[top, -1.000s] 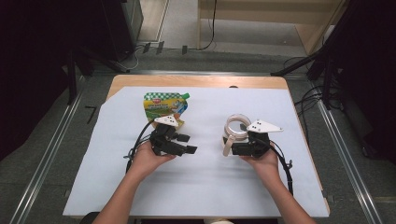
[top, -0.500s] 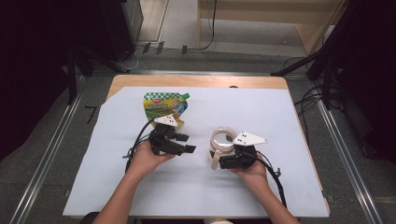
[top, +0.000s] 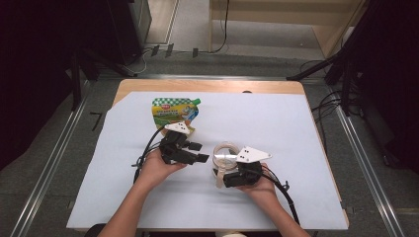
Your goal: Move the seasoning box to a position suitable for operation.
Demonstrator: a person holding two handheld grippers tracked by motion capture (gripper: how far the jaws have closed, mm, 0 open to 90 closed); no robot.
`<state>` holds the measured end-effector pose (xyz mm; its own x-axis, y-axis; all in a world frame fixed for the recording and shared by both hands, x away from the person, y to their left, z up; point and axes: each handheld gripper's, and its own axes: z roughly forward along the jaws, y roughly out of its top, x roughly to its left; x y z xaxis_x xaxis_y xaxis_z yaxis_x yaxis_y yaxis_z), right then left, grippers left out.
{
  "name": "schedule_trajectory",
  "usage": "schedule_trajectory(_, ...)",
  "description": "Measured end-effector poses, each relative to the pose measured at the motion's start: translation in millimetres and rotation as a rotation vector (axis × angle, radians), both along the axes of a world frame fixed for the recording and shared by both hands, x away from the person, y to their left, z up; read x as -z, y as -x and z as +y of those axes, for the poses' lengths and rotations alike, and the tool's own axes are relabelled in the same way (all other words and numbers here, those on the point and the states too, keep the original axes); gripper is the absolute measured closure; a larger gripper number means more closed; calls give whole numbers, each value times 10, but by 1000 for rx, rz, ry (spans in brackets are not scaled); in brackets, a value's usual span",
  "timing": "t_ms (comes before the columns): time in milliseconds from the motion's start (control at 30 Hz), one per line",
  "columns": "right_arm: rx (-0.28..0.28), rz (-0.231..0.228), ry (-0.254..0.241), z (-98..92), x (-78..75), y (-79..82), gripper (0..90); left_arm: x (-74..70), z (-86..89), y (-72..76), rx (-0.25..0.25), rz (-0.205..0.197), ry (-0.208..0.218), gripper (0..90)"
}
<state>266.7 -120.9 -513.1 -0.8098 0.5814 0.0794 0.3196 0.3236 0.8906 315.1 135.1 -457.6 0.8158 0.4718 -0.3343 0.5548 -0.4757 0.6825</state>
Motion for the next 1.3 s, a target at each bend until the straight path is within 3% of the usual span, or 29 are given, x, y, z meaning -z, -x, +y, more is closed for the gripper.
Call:
schedule_trajectory(200, -18, -23, 16, -1, 9, 25, 115, -2, -16, 5, 8, -5, 4, 402)
schedule_trajectory(600, -30, 5, 31, -39, -24, 18, 112, -4, -4, 6, 5, -2, -3, 403)
schedule_trajectory(833, -37, 52, 45, -120, -17, 46, 112, 2, 9, -4, -1, 0, -1, 404)
schedule_trajectory(1000, -39, 98, 44, -279, 22, 93, 113, 4, 13, 1, 4, 9, -2, 413)
schedule_trajectory(1200, -25, 109, 47, -404, -54, 161, 131, 1, 21, 23, 6, 4, -9, 427)
schedule_trajectory(1267, -23, 135, 47, -463, -65, 182, 158, 0, 24, 29, 16, 1, -11, 439)
schedule_trajectory(1300, -24, 169, 34, -517, -65, 209, 174, 5, 21, 33, 21, 3, -12, 476)
